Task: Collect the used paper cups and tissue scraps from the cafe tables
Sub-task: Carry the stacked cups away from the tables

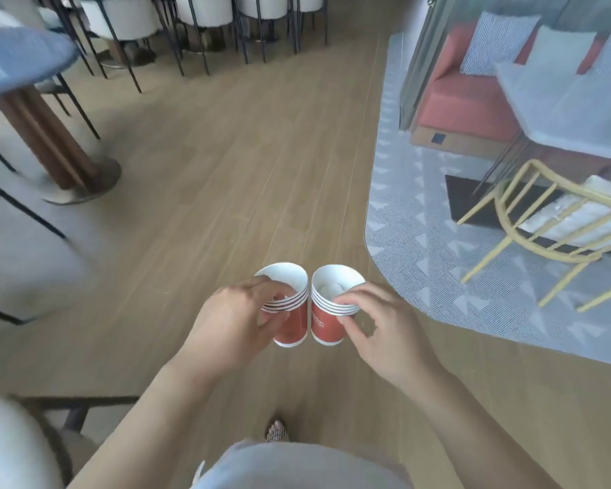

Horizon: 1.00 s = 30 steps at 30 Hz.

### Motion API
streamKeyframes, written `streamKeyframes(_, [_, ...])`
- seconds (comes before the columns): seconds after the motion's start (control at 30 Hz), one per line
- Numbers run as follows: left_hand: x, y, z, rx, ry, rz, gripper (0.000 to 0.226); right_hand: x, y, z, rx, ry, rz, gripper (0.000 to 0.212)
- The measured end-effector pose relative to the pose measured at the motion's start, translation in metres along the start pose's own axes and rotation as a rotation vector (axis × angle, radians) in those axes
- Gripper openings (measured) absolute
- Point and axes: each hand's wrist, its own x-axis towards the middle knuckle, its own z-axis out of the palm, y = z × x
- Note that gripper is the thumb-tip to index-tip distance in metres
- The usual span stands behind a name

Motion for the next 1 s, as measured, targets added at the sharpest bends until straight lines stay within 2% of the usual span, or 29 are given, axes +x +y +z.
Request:
streamKeyframes(0.2, [0.139, -0.033, 0.018, -0.006, -0.083, 0.025, 0.022, 0.096, 0.067, 0.018, 0.009, 0.107, 0.146, 0.023])
streamKeyframes(0.43, [0.330, -0.068, 0.065, -0.009, -0.197, 0.096, 0.023, 0.234, 0.186, 0.034, -0.017, 0.152, 0.241, 0.025])
streamKeyframes(0.7, [0.555, -0.108, 0.060, -0.019, -0.108, 0.048, 0.022, 0.452, 0.288, 0.025, -0.028, 0.129, 0.107, 0.022])
streamKeyframes(1.0, [0.734, -0.216, 0.058, -0.034, -0.051, -0.124, 0.023, 0.676, 0.359, 0.091, 0.021, -0.032, 0.052, 0.023])
